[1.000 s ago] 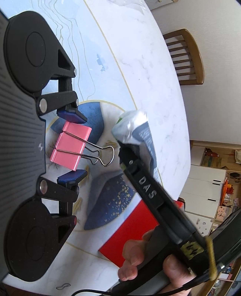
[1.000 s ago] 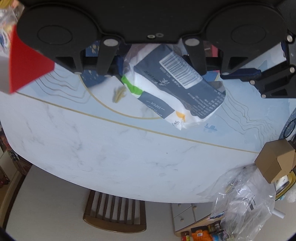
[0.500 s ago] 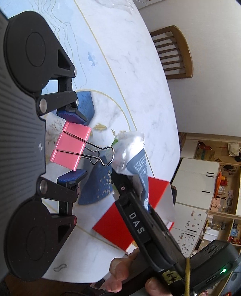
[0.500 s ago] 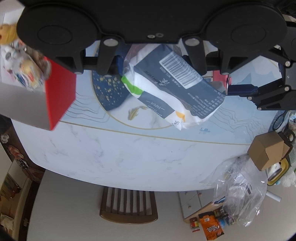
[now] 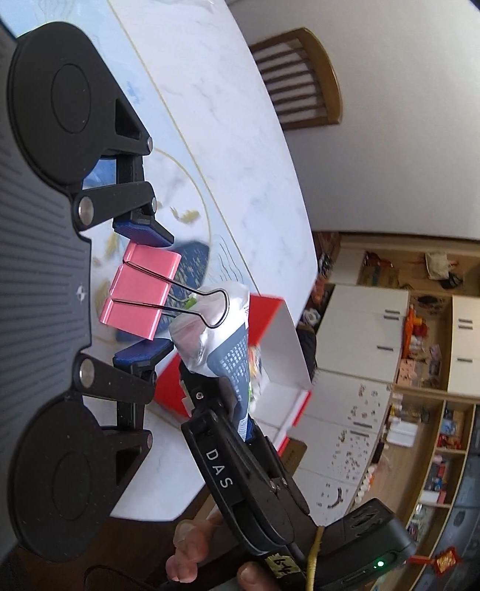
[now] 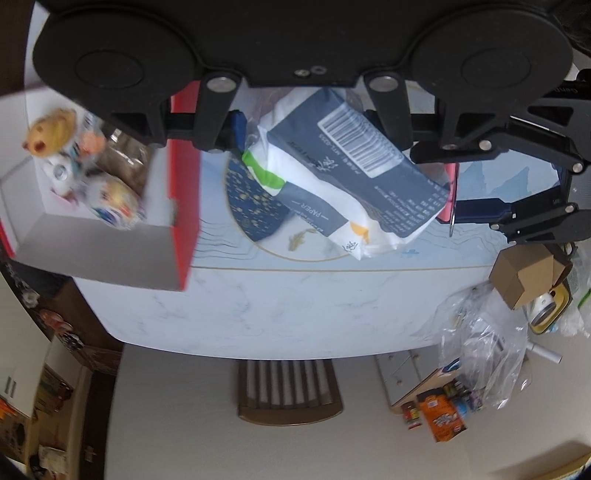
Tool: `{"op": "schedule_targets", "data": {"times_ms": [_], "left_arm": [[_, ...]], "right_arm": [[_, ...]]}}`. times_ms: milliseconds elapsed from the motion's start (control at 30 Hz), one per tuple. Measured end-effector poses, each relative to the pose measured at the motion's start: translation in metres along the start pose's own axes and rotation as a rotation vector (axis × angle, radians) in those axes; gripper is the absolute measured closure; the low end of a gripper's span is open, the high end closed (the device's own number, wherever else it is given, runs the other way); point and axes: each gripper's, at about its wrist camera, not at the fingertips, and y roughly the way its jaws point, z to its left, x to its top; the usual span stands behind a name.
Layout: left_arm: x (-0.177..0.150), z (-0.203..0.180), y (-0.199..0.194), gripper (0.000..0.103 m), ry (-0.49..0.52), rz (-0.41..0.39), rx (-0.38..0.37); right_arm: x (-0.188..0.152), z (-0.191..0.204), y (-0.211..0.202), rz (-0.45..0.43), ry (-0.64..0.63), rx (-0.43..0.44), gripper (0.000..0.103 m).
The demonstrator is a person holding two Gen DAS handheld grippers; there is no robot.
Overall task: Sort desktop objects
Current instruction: 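Lift the binder clip and wet-wipes pack and carry both over the red box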
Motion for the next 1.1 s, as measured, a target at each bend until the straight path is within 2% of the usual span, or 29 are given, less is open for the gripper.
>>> {"op": "schedule_targets", "data": {"times_ms": [233, 533, 1100], "left_arm": [[0.016, -0.028, 0.008, 0.05, 0.037, -0.013, -0.039], [0.039, -0.068, 0.036, 0.05, 0.083, -0.021, -0.084], [0.078, -0.128, 0.107, 0.05, 0.129, 0.009, -0.113]], "right_arm": [[-0.014, -0.032, -0.026, -0.02, 0.051, -0.048, 0.051], [-0.024, -0.084, -0.049, -0.054, 0.107, -0.108, 0.051], [-0.028, -0.178, -0.059, -0.062, 0.155, -0.167, 0.051]]}}
